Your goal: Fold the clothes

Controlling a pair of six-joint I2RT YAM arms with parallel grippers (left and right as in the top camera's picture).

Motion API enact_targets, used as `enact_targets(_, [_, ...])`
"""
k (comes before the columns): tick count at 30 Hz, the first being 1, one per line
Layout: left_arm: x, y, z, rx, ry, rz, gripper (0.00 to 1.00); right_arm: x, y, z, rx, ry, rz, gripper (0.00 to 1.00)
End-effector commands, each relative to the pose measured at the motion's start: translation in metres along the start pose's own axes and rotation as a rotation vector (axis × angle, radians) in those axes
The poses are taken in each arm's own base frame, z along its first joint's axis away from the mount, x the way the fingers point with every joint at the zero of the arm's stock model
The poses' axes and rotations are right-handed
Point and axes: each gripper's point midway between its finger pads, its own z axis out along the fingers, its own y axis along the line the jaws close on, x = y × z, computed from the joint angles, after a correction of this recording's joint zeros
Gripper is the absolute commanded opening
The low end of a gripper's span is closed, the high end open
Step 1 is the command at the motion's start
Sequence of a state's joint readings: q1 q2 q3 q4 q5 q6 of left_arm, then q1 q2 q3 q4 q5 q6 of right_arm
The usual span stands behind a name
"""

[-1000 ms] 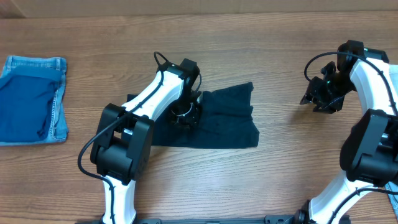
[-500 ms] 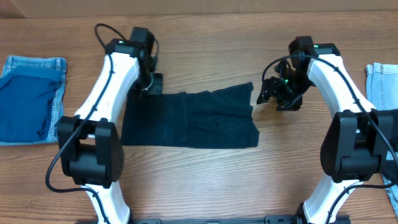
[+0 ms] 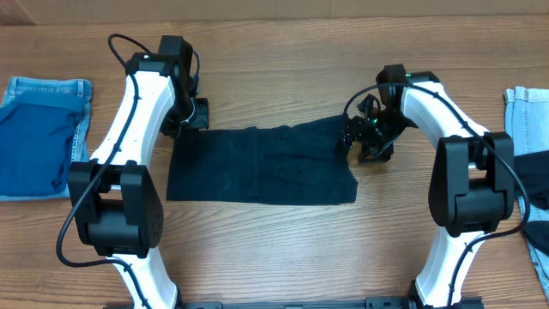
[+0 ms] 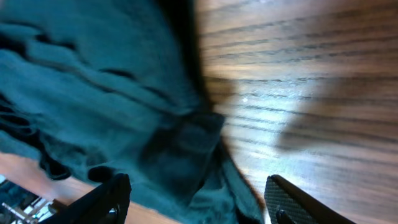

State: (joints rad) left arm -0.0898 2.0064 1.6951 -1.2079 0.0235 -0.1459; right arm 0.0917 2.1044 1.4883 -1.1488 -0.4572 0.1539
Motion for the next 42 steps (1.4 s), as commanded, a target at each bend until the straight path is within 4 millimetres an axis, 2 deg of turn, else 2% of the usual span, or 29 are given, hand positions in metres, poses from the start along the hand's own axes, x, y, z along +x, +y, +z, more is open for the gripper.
enact_targets(1, [-0.007, 0.001, -0.014, -0.002, -0.043, 0.01, 0.07, 0.008, -0.001, 0.018, -0.057, 0.022, 0.036, 0.73])
enact_targets(7, [-0.005, 0.001, -0.014, 0.0, -0.038, 0.01, 0.07, 0.01, -0.001, 0.037, -0.069, 0.013, 0.057, 0.72])
enact_targets(16, [-0.001, 0.002, -0.013, -0.003, -0.02, 0.01, 0.07, 0.012, 0.011, 0.044, -0.059, 0.011, 0.037, 0.41])
enact_targets(21, [-0.001, 0.001, -0.013, -0.002, -0.02, 0.01, 0.07, 0.009, 0.012, 0.044, -0.063, -0.001, 0.03, 0.39])
enact_targets(22, [-0.001, 0.001, -0.013, -0.002, -0.02, 0.01, 0.07, 0.008, 0.013, 0.044, -0.065, -0.005, 0.027, 0.32])
enact_targets(24, [-0.001, 0.001, -0.013, -0.002, -0.02, 0.01, 0.07, 0.003, 0.013, 0.044, -0.067, -0.024, 0.041, 0.09])
enact_targets(25, [-0.001, 0.001, -0.013, -0.002, -0.02, 0.01, 0.07, 0.0, 0.014, 0.044, -0.067, -0.036, 0.04, 0.04])
enact_targets(27, [0.0, 0.002, -0.013, -0.003, -0.017, 0.01, 0.07, -0.006, 0.015, 0.044, -0.075, -0.06, 0.025, 0.04])
enact_targets(29, [0.0, 0.002, -0.013, -0.003, -0.017, 0.01, 0.08, -0.013, 0.008, 0.04, -0.04, -0.089, 0.029, 0.04])
enact_targets(31, [0.002, 0.002, -0.013, -0.004, -0.01, 0.01, 0.08, -0.023, -0.007, 0.025, 0.021, -0.137, 0.063, 0.04])
enact_targets(34, [0.004, 0.002, -0.013, -0.005, -0.002, 0.01, 0.08, -0.042, -0.047, -0.024, 0.131, -0.247, 0.145, 0.04])
enact_targets(37, [0.004, 0.002, -0.013, -0.005, -0.001, 0.009, 0.08, -0.046, -0.093, -0.071, 0.213, -0.293, 0.209, 0.04])
enact_targets(39, [0.004, 0.002, -0.013, -0.005, -0.001, 0.009, 0.08, -0.045, -0.124, -0.093, 0.281, -0.314, 0.272, 0.04])
enact_targets(40, [0.004, 0.002, -0.013, -0.006, 0.0, 0.009, 0.08, -0.045, -0.134, -0.103, 0.299, -0.324, 0.285, 0.04])
enact_targets(42, [0.004, 0.002, -0.013, -0.006, 0.001, 0.009, 0.08, -0.047, -0.14, -0.12, 0.3, -0.337, 0.265, 0.04])
